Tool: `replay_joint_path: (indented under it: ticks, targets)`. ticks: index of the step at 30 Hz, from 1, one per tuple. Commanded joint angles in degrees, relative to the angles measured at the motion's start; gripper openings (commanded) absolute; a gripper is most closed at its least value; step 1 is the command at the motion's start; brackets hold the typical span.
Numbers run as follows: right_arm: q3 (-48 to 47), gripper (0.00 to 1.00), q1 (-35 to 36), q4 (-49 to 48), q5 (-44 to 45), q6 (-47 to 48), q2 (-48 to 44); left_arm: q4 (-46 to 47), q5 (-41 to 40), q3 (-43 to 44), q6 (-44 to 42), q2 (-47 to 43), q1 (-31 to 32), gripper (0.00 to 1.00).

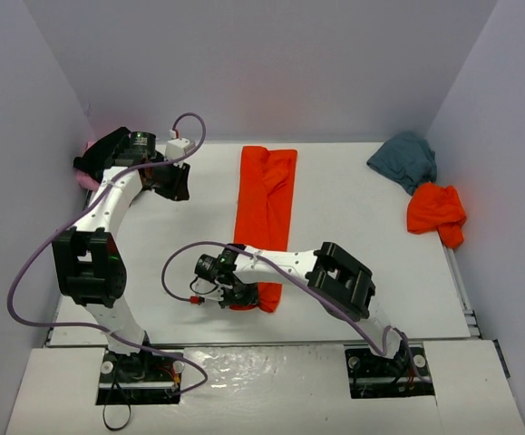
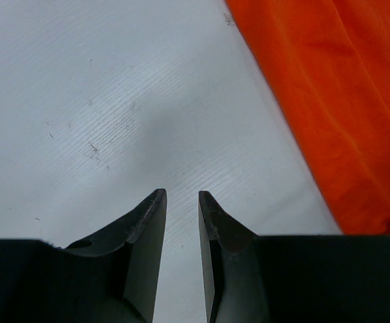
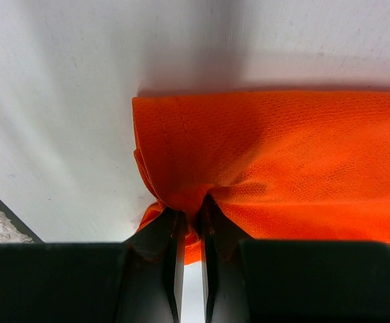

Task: Fold and stack the t-shirts
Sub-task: Fold the tshirt

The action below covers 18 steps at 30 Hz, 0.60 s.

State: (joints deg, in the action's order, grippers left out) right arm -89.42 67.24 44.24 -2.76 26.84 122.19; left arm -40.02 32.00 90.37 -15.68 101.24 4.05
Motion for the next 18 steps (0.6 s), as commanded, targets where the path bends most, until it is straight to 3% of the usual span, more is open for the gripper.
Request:
replay_joint_path:
  ticks: [1,9,18]
  targets:
    - [2.1,0.00,0.9,-3.0,-4.8,-0.6,2.3,1.4,2.1,3.8,-0.4,-1.0,-0.4,0.23]
    - [-0.7,0.00,5.7,-0.4,-7.2,0.5,-3.3,0.9,3.6,3.6,-0.3,-0.9,-0.3,0.23]
    - [-10.6,0.00,9.2,8.8,-14.9,2.9,-6.2,-1.5,4.6,5.3,-1.2,-0.8,0.0,0.22]
